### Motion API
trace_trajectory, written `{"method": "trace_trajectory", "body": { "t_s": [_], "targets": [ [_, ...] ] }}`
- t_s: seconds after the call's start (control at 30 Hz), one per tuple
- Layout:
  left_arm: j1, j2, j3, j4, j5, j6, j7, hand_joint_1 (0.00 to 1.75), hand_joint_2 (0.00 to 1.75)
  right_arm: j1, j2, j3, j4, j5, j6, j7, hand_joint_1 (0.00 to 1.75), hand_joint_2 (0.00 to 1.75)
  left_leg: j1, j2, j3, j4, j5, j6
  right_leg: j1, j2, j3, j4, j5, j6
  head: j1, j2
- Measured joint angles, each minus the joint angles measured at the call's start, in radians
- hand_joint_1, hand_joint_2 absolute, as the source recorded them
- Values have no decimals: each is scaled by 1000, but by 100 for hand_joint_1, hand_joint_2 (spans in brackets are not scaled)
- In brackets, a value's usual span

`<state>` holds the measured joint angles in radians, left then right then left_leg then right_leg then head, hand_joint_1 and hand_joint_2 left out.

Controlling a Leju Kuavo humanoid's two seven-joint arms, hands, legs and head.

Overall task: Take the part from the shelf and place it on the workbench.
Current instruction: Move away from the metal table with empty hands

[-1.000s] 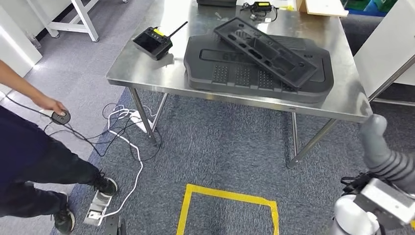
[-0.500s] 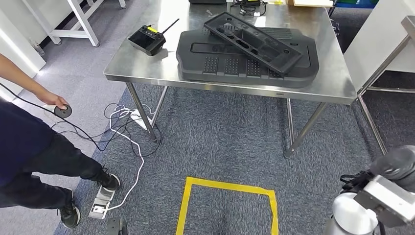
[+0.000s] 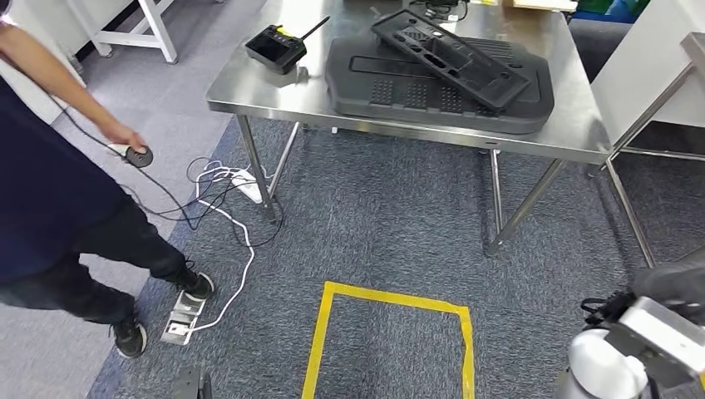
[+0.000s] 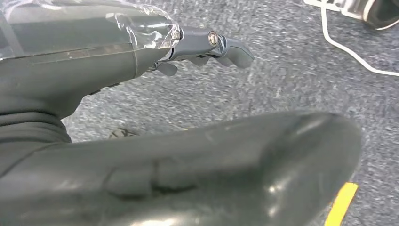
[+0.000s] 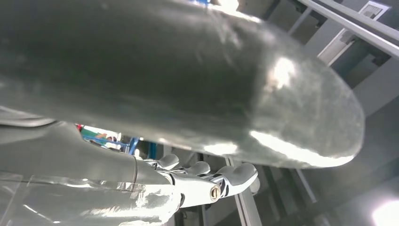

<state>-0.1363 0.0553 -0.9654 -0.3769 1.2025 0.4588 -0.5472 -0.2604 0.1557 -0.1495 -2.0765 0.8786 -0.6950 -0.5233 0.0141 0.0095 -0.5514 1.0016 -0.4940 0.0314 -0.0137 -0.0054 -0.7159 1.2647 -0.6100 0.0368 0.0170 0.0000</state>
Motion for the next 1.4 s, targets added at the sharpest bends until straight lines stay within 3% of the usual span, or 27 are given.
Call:
{"method": "trace_trajectory", "body": {
  "t_s": [0.03,0.07,0.1,0.17,0.23,0.27,0.33,0.37,0.4,0.47,0.5,0.53,0.6,0.67,0.73,0.77,0.83,0.87,0.93,1.0,1.03,1.1,1.17,1.23,1.3,1.37,1.4],
  "targets": [
    [0,0,0,0,0,0,0,0,0,0,0,0,0,1,0,3,0,0,-3,1,-16,2,11,1,0,0,3,43,-3,0,5,0],
    [0,0,-1,0,1,0,0,0,0,0,-1,0,0,1,0,6,0,0,-5,1,-33,5,22,1,1,0,20,56,17,-3,9,0],
    [0,0,-2,0,1,0,0,0,0,0,-1,0,0,2,0,7,0,0,-7,1,-47,8,32,0,1,0,53,35,47,-7,12,0],
    [-1,-1,-3,0,1,0,0,0,0,-3,-3,0,0,4,0,9,0,0,-10,1,-67,15,50,-4,8,1,163,-98,78,-21,16,0],
    [-3,-2,-3,0,2,0,0,0,0,-9,-4,0,-1,7,0,10,0,0,-12,0,-77,20,68,-12,16,3,256,-239,57,-33,16,0],
    [-3,-2,-3,0,2,0,0,0,0,-12,-5,1,-1,8,0,11,0,0,-12,0,-81,19,78,-18,20,4,276,-277,49,-37,15,0],
    [-3,-2,-4,0,2,0,0,0,0,-13,-6,1,-1,10,0,13,0,0,-12,-2,-88,20,90,-29,18,2,268,-291,62,-46,14,0],
    [-2,-2,-4,0,2,0,0,0,0,-14,-6,1,-1,10,0,13,0,0,-12,-4,-96,33,74,-34,14,0,258,-294,74,-52,13,0],
    [-2,-2,-4,0,2,0,0,0,0,-14,-6,1,-1,10,0,14,0,0,-12,-6,-110,64,39,-39,11,-3,245,-296,87,-59,8,0],
    [-2,-2,-5,0,2,-1,0,0,0,-15,-6,2,-1,11,0,15,0,0,-6,-7,-145,178,-61,-48,9,-5,210,-290,111,-67,-6,0],
    [-2,-2,-5,0,3,-1,1,0,0,-15,-6,2,-1,10,0,16,0,0,-4,-7,-157,242,-94,-51,9,-6,190,-284,121,-67,-13,0],
    [-1,-2,-5,0,4,-1,1,0,0,-14,-6,2,-1,10,0,18,0,0,-3,-7,-161,289,-104,-54,9,-7,171,-277,130,-66,-17,0],
    [-1,-2,-5,0,7,-1,1,0,0,-14,-7,2,-1,10,0,20,0,0,-1,-7,-123,295,-65,-57,8,-8,131,-260,147,-61,-25,0],
    [-2,-2,-5,0,9,-1,1,0,0,-14,-7,2,-1,10,0,22,0,0,2,-7,-26,177,-33,-57,8,-8,96,-239,160,-54,-34,0],
    [-4,-2,-5,0,9,-1,1,0,0,-14,-8,2,-2,10,0,22,0,0,1,-10,51,59,-49,-50,11,-8,79,-224,171,-44,-37,0],
    [-4,-2,-5,0,9,-1,1,0,0,-15,-8,2,-2,10,0,22,0,0,-1,-11,64,33,-60,-43,12,-8,76,-221,178,-38,-37,0],
    [-3,-2,-6,0,10,-1,1,0,0,-14,-9,2,-2,9,0,22,0,0,-2,-8,52,26,-48,-26,10,-7,70,-219,189,-24,-30,0],
    [-3,-2,-6,0,10,-1,1,0,0,-14,-10,2,-2,9,0,22,0,0,-1,-5,41,24,-38,-17,8,-5,63,-212,178,-18,-27,0],
    [-3,-3,-6,0,10,-1,1,0,0,-14,-13,2,-2,9,0,24,0,0,1,0,11,18,-13,-2,5,-2,40,-149,101,-9,-14,0],
    [-2,-3,-6,0,11,-1,1,0,0,-14,-16,2,-2,8,0,30,0,0,-2,1,-20,19,11,4,4,0,17,-33,8,-3,0,0],
    [-2,-3,-6,0,11,-1,1,0,0,-13,-17,2,-2,7,0,33,0,0,-4,1,-37,20,23,4,3,0,15,17,-9,-1,4,0],
    [-1,-3,-6,0,12,-1,0,0,0,-13,-20,2,-2,7,0,41,0,0,-6,2,-68,24,43,3,4,0,51,34,22,-4,11,0],
    [-1,-3,-6,0,13,-1,-2,0,0,-14,-23,2,-3,14,0,50,0,0,-8,2,-90,29,59,-1,6,0,148,-81,64,-14,17,0],
    [-1,-4,-6,0,13,-1,-7,0,0,-15,-26,5,-4,29,0,67,0,87,-10,1,-98,32,75,-10,12,0,240,-223,55,-25,18,0],
    [-1,-4,-7,0,16,-1,-12,0,0,-16,-30,8,-6,41,0,81,0,175,-9,1,-99,29,92,-21,18,0,264,-277,43,-33,16,0],
    [0,-4,-7,0,20,-1,-15,0,0,-16,-33,10,-7,45,0,89,0,175,-8,-2,-103,34,92,-32,14,-4,256,-282,61,-44,15,0],
    [0,-4,-7,0,22,-1,-15,0,0,-15,-33,12,-7,46,0,89,0,175,-7,-4,-112,55,72,-38,11,-7,251,-286,70,-51,11,0]
  ]
}}
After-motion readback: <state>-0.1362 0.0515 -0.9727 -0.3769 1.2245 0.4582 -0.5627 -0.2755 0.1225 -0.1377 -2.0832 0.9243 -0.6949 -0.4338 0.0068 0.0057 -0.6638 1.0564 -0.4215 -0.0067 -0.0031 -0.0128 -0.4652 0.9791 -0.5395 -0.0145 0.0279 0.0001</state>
